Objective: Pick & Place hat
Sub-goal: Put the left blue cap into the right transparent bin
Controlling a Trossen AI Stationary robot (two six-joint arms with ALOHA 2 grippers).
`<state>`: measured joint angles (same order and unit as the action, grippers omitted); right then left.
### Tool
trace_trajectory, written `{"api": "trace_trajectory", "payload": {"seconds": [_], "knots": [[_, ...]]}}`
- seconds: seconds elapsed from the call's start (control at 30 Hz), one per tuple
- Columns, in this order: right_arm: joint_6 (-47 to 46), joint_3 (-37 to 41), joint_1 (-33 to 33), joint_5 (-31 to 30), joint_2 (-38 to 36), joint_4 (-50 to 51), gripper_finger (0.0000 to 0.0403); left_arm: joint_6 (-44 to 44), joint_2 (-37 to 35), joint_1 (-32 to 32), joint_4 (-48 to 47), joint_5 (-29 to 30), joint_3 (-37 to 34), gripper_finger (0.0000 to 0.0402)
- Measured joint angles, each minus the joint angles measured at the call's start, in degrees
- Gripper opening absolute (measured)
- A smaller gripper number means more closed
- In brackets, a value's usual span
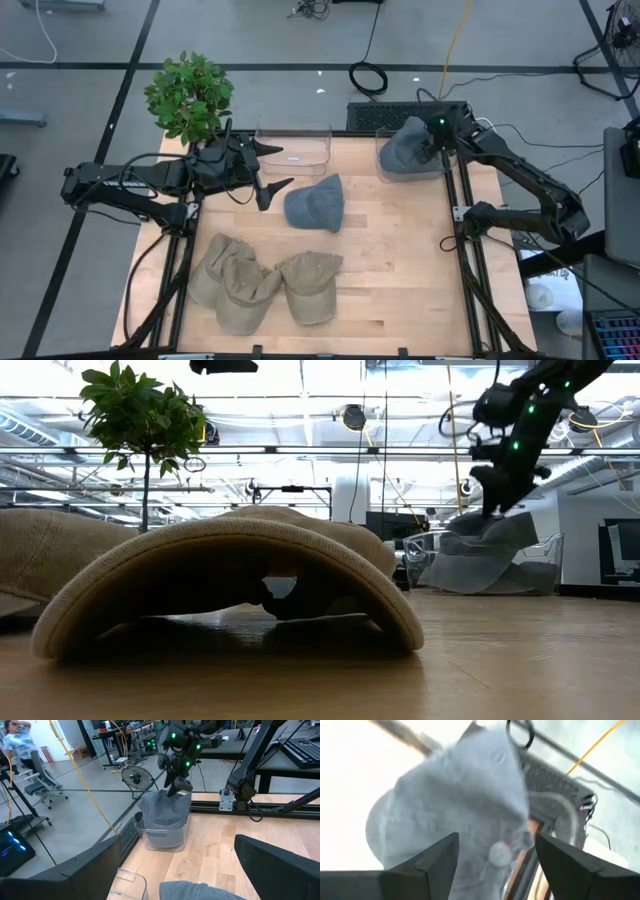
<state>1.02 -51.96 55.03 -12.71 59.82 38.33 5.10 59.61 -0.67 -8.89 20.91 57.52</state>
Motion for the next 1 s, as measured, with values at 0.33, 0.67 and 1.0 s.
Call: {"api": "trace_trajectory", "payload": {"seconds": [0.33, 0.67, 1.0], "knots": [[-6.2, -1.4, -0.8, 20.8, -1.6, -17.6, 0.0224, 0.0, 0.0, 0.0, 0.0, 0.0, 0.0, 0.0397], [1.3, -1.4, -2.3, 21.8, 11.3, -14.0, 0.0012, 0.0, 0.0, 0.0, 0.0, 0.0, 0.0, 0.0397], [1.6, -1.3, -1.8, 5.4, 20.4, -4.2, 0.0004, 0.0, 0.0, 0.0, 0.0, 0.0, 0.0, 0.0397]]}}
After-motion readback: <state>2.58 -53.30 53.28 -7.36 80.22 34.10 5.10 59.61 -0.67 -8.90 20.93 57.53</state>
